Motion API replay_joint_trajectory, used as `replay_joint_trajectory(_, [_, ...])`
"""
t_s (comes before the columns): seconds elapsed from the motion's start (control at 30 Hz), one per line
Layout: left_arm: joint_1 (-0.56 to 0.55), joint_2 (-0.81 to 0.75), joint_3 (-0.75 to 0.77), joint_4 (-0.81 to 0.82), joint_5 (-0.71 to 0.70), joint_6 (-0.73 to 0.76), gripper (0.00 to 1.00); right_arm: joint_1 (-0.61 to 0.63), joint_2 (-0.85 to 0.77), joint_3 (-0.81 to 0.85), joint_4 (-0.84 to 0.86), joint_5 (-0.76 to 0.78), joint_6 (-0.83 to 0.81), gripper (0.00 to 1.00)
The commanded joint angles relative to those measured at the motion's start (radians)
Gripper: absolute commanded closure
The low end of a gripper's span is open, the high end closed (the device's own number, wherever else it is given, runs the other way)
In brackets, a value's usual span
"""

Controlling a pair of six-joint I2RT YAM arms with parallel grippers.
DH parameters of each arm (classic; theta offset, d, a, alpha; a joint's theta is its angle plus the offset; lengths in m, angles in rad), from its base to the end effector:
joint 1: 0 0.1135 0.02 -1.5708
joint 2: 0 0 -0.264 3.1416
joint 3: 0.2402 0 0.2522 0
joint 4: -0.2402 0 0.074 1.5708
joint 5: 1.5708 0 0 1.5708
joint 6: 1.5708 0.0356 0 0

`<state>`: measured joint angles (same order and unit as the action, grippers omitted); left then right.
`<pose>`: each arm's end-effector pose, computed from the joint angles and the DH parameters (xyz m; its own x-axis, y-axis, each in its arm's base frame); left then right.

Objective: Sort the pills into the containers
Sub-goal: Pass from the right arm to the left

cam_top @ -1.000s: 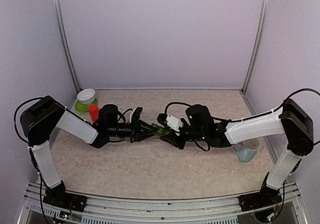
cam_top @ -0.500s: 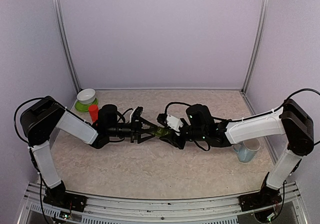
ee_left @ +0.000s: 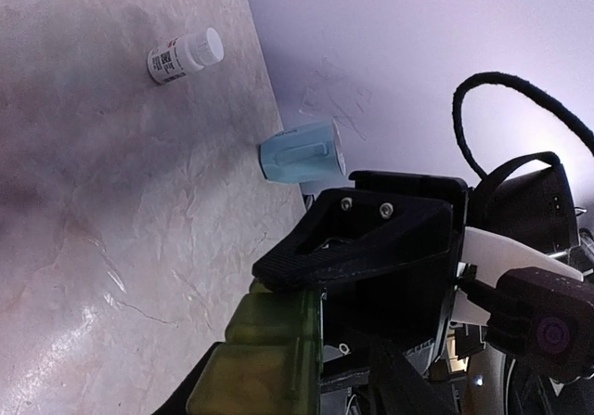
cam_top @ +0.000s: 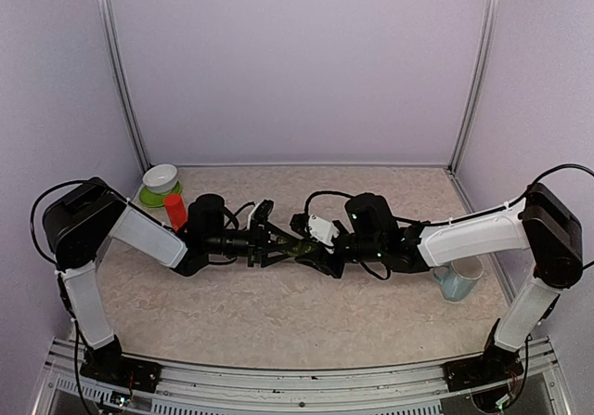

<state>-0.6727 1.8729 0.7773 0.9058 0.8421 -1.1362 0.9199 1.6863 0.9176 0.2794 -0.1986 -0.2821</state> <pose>0.2650 -0.2450 0.1567 -0.9582 -0.0088 -0.2858 0.2821 0.1337 -0.9500 0.2152 0.2941 0.1974 -0.0271 -0.4859 -0.8736 -0.9297 0.3334 -0.1566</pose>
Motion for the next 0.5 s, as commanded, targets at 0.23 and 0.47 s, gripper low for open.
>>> replay_joint_trajectory(0.23, [-0.011, 0.029, 0.02, 0.061, 0.028, -0.016, 0.7, 0.012, -0.042, -0.01, 0.005, -0.009, -0.018, 0.62])
replay_joint_trajectory(0.47, [-0.009, 0.031, 0.02, 0.065, 0.027, -0.023, 0.79, 0.016, -0.045, -0.012, 0.006, 0.008, -0.025, 0.56])
